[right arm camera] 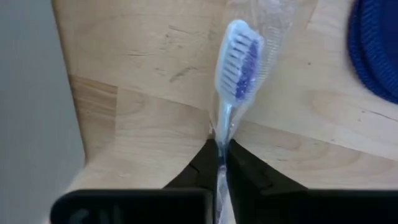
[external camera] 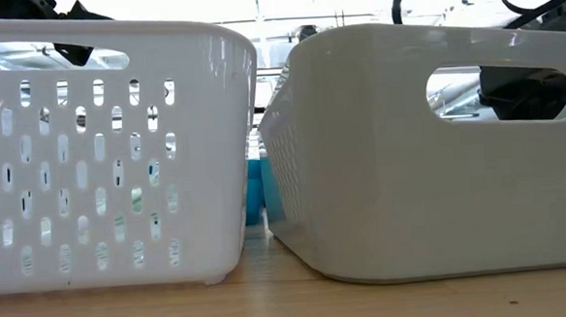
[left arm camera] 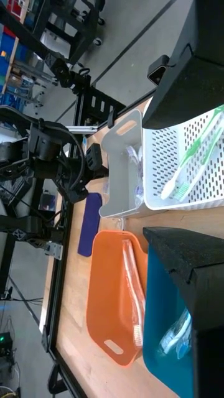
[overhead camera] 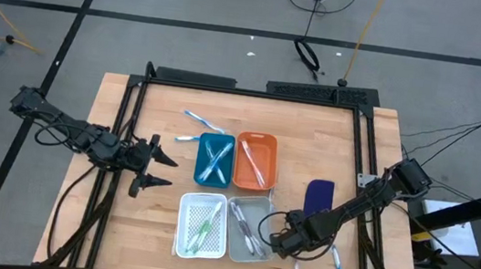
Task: Pick & Place Toothbrushes
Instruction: Put the purple toothbrush into the gray bin
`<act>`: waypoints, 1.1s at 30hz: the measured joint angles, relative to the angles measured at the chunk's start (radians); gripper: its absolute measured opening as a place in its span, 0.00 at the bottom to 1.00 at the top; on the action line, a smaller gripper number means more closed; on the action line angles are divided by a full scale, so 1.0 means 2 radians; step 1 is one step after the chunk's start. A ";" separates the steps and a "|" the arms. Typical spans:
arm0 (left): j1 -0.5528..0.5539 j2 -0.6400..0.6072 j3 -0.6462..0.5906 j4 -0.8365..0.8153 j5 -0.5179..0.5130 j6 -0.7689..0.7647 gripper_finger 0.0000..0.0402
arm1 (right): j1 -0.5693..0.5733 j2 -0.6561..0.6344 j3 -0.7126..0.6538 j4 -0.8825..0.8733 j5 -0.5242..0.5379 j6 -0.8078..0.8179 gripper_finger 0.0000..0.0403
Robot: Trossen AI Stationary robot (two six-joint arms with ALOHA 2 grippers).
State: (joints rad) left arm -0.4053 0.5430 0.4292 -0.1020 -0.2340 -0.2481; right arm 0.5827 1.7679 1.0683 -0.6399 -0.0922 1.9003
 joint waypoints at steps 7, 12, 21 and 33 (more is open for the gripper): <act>0.000 0.000 0.000 0.000 0.000 0.000 0.67 | 0.000 0.000 0.000 -0.002 0.007 0.000 0.03; 0.000 0.000 0.000 0.000 0.000 -0.008 0.67 | 0.000 -0.009 -0.001 0.001 0.023 0.000 0.01; 0.000 0.000 0.000 0.001 0.001 -0.012 0.67 | 0.004 -0.047 -0.002 -0.021 0.064 -0.001 0.00; 0.000 0.000 0.000 0.001 0.001 -0.014 0.67 | 0.007 -0.108 -0.002 -0.096 0.129 -0.021 0.00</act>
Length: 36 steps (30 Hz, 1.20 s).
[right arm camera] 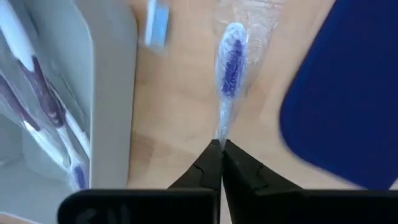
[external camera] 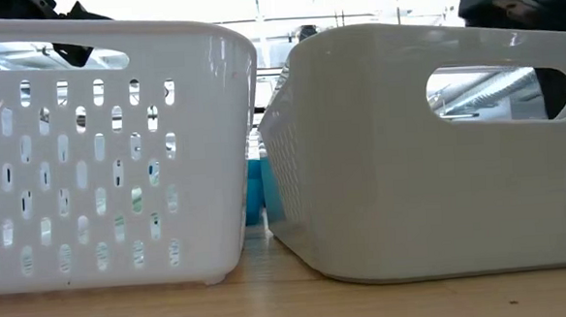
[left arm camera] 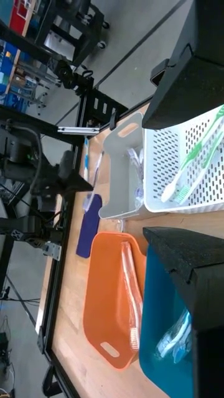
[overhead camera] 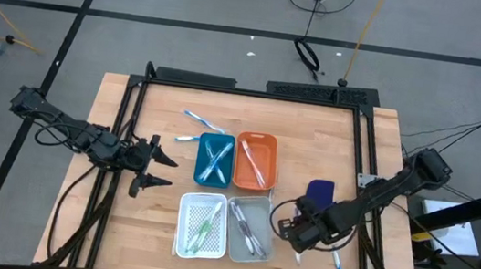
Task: Pick & Place Toothbrushes
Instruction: Put the purple toothbrush into the gray bin
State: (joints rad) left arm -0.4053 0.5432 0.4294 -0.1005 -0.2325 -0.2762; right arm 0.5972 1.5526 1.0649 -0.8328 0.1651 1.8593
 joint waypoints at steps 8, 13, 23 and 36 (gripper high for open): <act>0.000 0.000 0.000 0.000 0.000 -0.011 0.67 | 0.014 -0.048 0.000 -0.025 0.142 -0.097 0.00; 0.000 0.000 0.000 0.000 0.000 -0.010 0.67 | 0.028 -0.070 0.000 -0.024 0.252 -0.181 0.00; 0.000 0.000 0.000 0.000 0.000 -0.011 0.67 | 0.046 -0.092 0.000 0.023 0.365 -0.370 0.00; 0.000 0.000 0.000 0.000 -0.001 -0.011 0.67 | 0.046 -0.091 0.001 0.061 0.375 -0.442 0.00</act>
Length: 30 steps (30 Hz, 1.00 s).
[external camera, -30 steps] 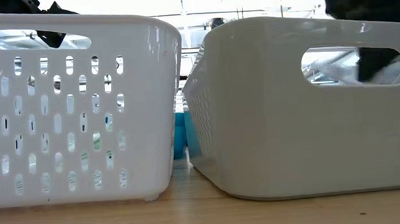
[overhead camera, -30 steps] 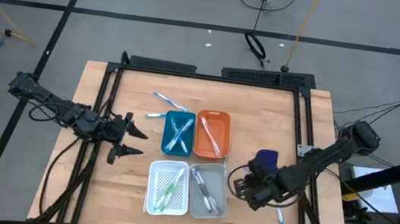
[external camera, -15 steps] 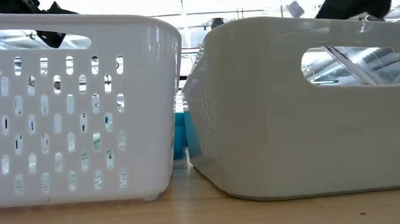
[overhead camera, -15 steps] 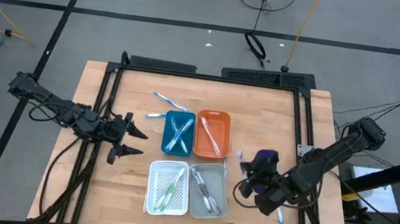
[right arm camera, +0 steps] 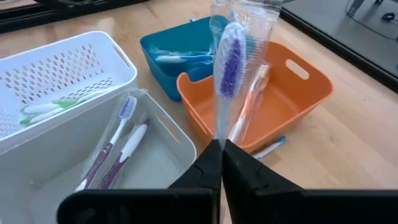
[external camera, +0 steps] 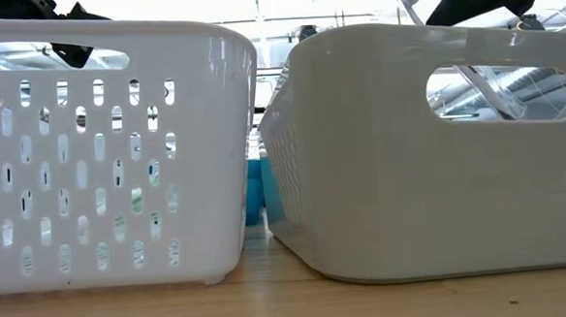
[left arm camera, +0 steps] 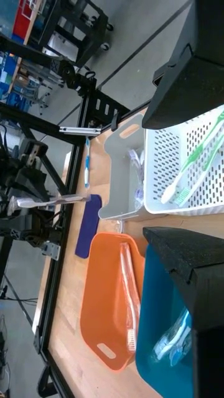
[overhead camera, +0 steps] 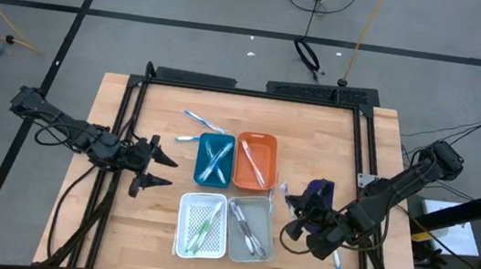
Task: Pick & Place Toothbrushes
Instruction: Put the purple toothbrush into the gray bin
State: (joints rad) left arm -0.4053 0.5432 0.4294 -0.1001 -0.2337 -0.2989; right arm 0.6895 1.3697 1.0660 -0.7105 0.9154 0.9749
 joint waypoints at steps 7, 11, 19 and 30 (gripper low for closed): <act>0.000 0.000 0.000 0.000 0.000 -0.003 0.67 | -0.004 -0.033 0.000 0.034 -0.083 0.093 0.00; 0.000 0.000 0.000 0.000 0.000 -0.002 0.67 | -0.004 -0.069 0.000 0.079 -0.157 0.095 0.00; 0.000 0.000 0.000 0.000 -0.001 0.003 0.67 | -0.003 -0.115 0.000 0.269 -0.298 -0.123 0.00; 0.000 0.000 0.000 0.000 -0.001 0.004 0.67 | -0.004 -0.130 -0.084 0.570 -0.440 -0.314 0.00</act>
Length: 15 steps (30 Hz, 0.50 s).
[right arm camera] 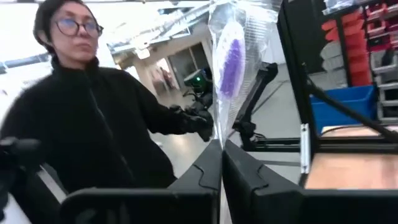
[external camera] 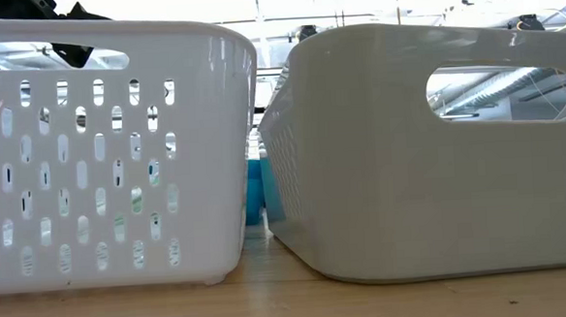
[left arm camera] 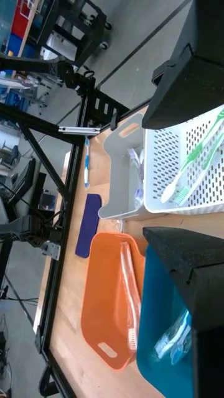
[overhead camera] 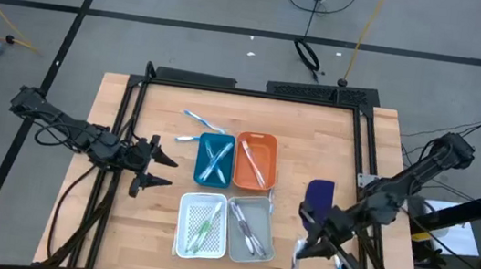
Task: Pick & Place Toothbrushes
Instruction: Put the purple toothbrush into the gray bin
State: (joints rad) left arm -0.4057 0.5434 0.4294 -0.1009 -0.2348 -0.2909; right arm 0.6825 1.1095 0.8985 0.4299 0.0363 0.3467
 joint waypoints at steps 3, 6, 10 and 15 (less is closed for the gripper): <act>0.000 0.000 0.000 0.000 0.000 0.000 0.67 | -0.001 0.000 -0.031 0.050 0.000 0.029 0.00; 0.000 0.000 0.000 0.000 0.000 0.000 0.67 | -0.001 0.000 -0.054 0.096 0.022 0.043 0.00; 0.000 0.000 0.000 0.000 0.000 0.000 0.67 | -0.001 0.000 -0.061 0.116 0.022 0.043 0.00; 0.000 0.000 0.000 0.000 0.000 0.000 0.67 | -0.001 0.000 -0.061 0.116 0.045 0.043 0.00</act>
State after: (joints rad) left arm -0.4054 0.5432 0.4290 -0.1007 -0.2344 -0.2913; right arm 0.6800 1.1095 0.7769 0.6613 0.1259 0.4330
